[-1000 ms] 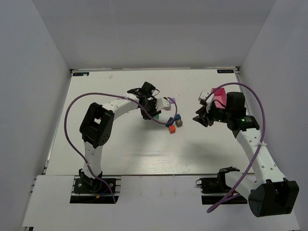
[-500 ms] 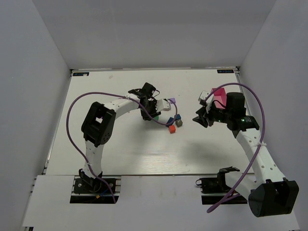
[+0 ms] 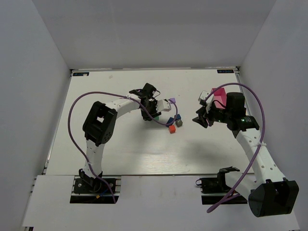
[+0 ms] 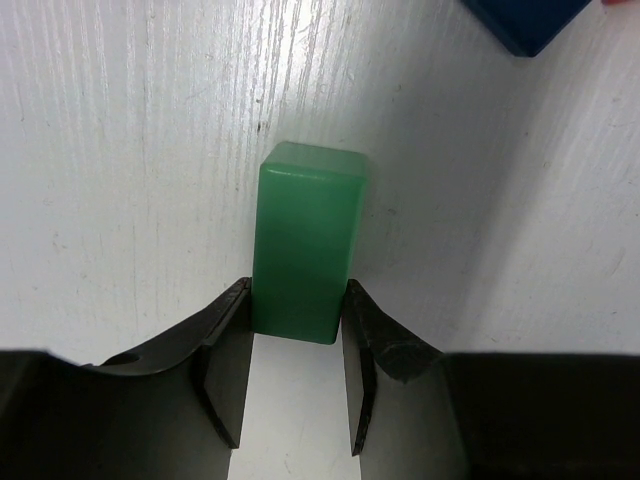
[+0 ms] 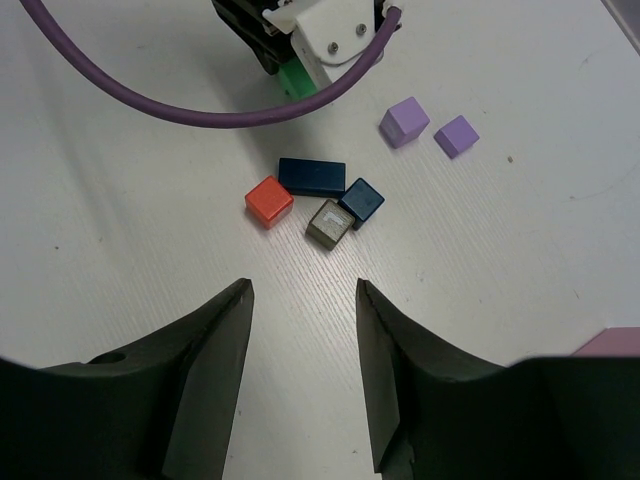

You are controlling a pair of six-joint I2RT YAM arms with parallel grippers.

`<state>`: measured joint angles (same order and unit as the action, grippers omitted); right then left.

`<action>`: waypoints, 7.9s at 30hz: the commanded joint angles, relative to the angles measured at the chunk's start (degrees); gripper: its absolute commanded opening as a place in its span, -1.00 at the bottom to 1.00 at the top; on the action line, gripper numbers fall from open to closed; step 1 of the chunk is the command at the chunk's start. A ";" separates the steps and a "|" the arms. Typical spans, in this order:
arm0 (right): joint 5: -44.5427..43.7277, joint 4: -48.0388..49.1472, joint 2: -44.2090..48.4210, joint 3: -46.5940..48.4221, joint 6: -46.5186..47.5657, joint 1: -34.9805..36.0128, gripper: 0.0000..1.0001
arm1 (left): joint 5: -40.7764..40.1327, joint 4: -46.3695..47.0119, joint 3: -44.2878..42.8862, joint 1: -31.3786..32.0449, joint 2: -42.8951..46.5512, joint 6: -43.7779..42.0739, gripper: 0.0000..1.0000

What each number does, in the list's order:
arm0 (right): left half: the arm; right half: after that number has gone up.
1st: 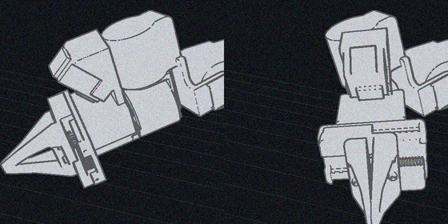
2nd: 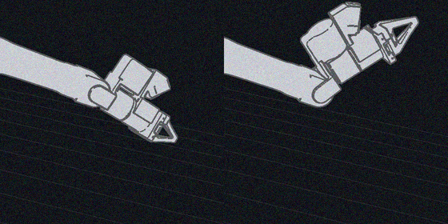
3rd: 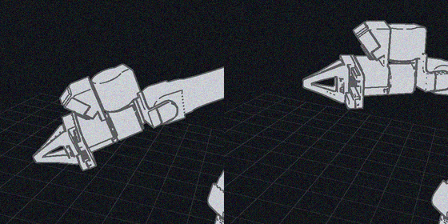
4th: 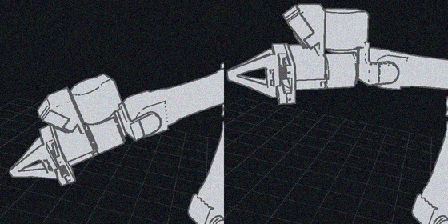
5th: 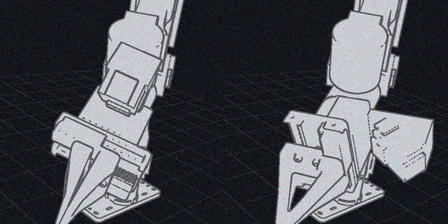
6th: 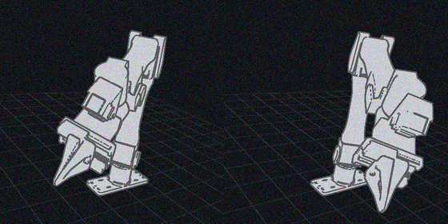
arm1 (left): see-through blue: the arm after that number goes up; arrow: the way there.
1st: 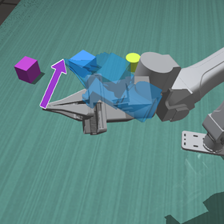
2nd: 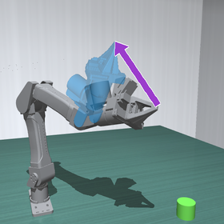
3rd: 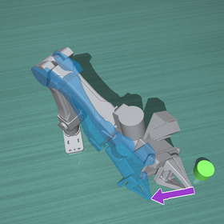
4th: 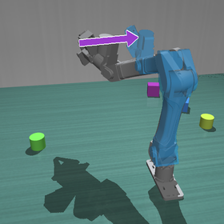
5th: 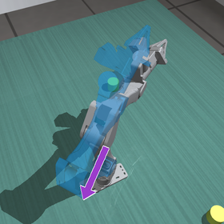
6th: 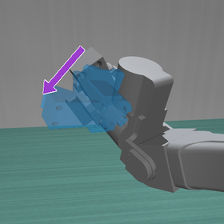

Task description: Build the wood block tower

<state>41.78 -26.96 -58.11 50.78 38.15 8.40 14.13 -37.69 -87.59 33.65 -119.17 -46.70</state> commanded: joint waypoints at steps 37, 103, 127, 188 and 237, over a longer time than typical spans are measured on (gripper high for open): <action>-6.44 -0.55 -3.33 1.33 -3.08 6.62 0.12 | -4.64 14.20 13.11 0.37 36.07 32.87 1.00; -37.12 9.56 -39.01 10.12 -30.15 29.30 0.24 | -17.82 18.44 37.76 -0.25 62.92 49.60 1.00; -39.85 10.35 -40.07 10.30 -29.98 29.57 -0.12 | -17.82 18.44 37.76 -0.25 62.40 49.60 1.00; -17.35 0.33 -48.59 28.84 4.91 23.50 -0.35 | -17.82 17.92 38.29 -0.25 62.92 48.54 1.00; -11.28 -21.99 -66.26 49.23 32.07 20.86 -0.24 | -17.29 17.92 38.29 -0.25 63.98 48.54 1.00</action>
<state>29.47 -47.48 -124.11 97.73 69.47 29.26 -3.57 -19.73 -49.41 33.56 -56.77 1.96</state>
